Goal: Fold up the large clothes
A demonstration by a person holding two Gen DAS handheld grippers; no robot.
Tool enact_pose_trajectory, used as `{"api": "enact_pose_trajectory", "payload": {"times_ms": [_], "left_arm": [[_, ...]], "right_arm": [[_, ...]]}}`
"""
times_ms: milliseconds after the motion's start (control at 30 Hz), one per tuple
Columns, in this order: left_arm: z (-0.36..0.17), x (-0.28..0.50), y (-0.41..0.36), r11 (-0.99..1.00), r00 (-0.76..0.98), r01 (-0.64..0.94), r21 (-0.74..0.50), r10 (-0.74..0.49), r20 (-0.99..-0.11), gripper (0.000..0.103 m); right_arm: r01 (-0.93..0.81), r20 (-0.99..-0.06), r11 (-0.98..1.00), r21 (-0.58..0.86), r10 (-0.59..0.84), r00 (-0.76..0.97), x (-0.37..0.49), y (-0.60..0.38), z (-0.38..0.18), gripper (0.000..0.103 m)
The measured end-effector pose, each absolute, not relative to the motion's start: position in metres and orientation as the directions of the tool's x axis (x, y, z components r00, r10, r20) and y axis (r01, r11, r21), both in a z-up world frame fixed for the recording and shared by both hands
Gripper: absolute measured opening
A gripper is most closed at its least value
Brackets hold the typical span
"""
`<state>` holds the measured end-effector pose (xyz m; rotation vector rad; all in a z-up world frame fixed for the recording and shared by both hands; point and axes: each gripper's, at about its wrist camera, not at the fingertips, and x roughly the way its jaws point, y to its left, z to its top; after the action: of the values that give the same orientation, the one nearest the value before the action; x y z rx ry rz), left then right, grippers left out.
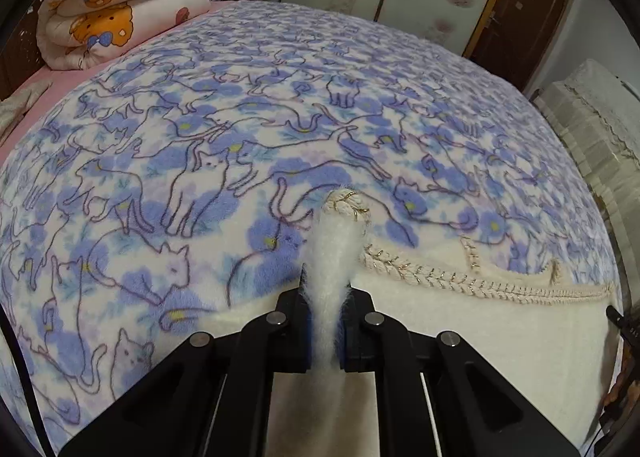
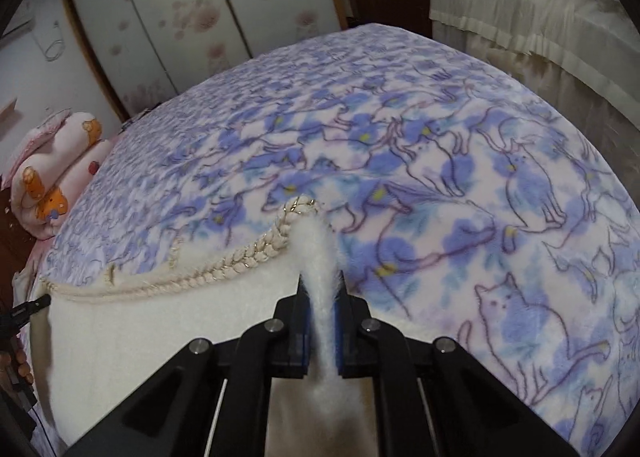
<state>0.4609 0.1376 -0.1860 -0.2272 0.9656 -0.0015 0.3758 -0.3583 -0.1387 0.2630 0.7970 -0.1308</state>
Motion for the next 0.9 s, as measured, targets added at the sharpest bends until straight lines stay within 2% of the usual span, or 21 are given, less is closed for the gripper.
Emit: {"api": "enact_pose_trajectory", "payload": {"times_ms": [167,300,400,467,500,600,700,733,767,800,900], "left_arm": [[-0.235,0.48,0.134,0.982,0.494,-0.131,-0.136,-0.054,-0.868,0.007],[-0.246,0.477,0.137,0.981,0.533,-0.114,-0.156,-0.072,-0.843,0.009],[-0.24,0.474,0.145,0.973,0.534,-0.125,-0.196,-0.101,-0.84,0.022],[-0.228,0.467,0.149,0.973,0.549,-0.154,-0.172,-0.061,-0.834,0.035],[-0.22,0.463,0.15,0.975,0.561,-0.166,-0.149,-0.031,-0.827,0.036],[-0.193,0.442,0.141,0.984,0.629,-0.16,-0.08,0.039,-0.776,0.036],[-0.173,0.426,0.115,0.997,0.687,-0.077,-0.029,0.032,-0.726,0.036],[-0.172,0.425,0.103,0.998,0.688,-0.053,-0.02,0.022,-0.725,0.032],[-0.173,0.427,0.096,0.999,0.683,-0.037,-0.019,0.012,-0.73,0.022],[-0.176,0.43,0.089,1.0,0.673,-0.023,-0.014,0.005,-0.74,0.017],[-0.195,0.448,0.077,0.998,0.635,-0.04,0.057,0.069,-0.77,0.014]], "right_arm": [[0.28,-0.77,0.946,0.165,-0.054,0.636,0.392,-0.366,-0.183,0.007],[0.275,-0.769,0.95,0.145,-0.066,0.635,0.393,-0.364,-0.184,0.009],[0.276,-0.777,0.949,0.156,-0.054,0.627,0.39,-0.364,-0.177,0.016],[0.309,-0.781,0.941,0.137,-0.09,0.618,0.384,-0.361,-0.165,0.021],[0.324,-0.773,0.938,0.123,-0.114,0.624,0.379,-0.357,-0.158,0.021],[0.327,-0.735,0.938,0.113,-0.143,0.663,0.365,-0.337,-0.137,0.022],[0.204,-0.728,0.973,0.111,-0.06,0.683,0.363,-0.296,-0.13,0.021],[0.161,-0.735,0.981,0.105,-0.032,0.677,0.365,-0.279,-0.131,0.021],[0.114,-0.738,0.989,0.093,-0.008,0.675,0.369,-0.26,-0.134,0.021],[0.088,-0.74,0.993,0.078,-0.002,0.673,0.372,-0.248,-0.137,0.021],[0.041,-0.762,0.999,0.016,-0.014,0.648,0.388,-0.216,-0.155,0.021]]}}
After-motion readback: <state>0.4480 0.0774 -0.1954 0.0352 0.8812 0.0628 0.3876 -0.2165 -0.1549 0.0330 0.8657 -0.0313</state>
